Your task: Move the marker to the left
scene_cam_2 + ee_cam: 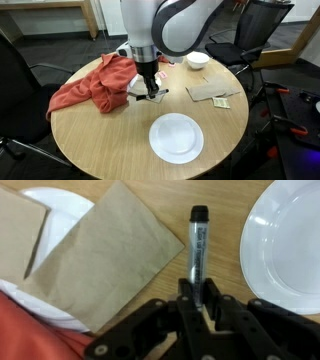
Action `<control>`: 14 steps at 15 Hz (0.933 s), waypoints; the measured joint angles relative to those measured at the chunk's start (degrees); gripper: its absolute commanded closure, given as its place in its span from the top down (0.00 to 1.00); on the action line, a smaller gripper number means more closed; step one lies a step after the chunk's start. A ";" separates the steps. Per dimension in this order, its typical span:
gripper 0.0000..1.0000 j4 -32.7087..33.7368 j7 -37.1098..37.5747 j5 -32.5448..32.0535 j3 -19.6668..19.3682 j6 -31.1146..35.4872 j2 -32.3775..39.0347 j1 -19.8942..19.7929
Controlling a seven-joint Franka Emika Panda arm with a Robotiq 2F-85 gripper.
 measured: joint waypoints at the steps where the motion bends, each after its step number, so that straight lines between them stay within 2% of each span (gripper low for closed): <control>1: 0.05 1.18 -2.19 -0.30 0.57 0.00 1.27 -0.06; 6: 0.05 4.69 -10.84 -0.41 4.46 0.04 5.33 -0.73; 10: 0.05 5.37 -14.64 -0.44 5.61 0.04 6.11 -0.67; 11: 0.44 5.60 -15.28 -0.44 5.66 0.04 6.22 -0.67; 13: 0.51 6.21 -16.38 -0.44 5.65 0.04 6.46 -0.70; 14: 0.60 6.53 -16.94 -0.44 5.63 0.04 6.56 -0.71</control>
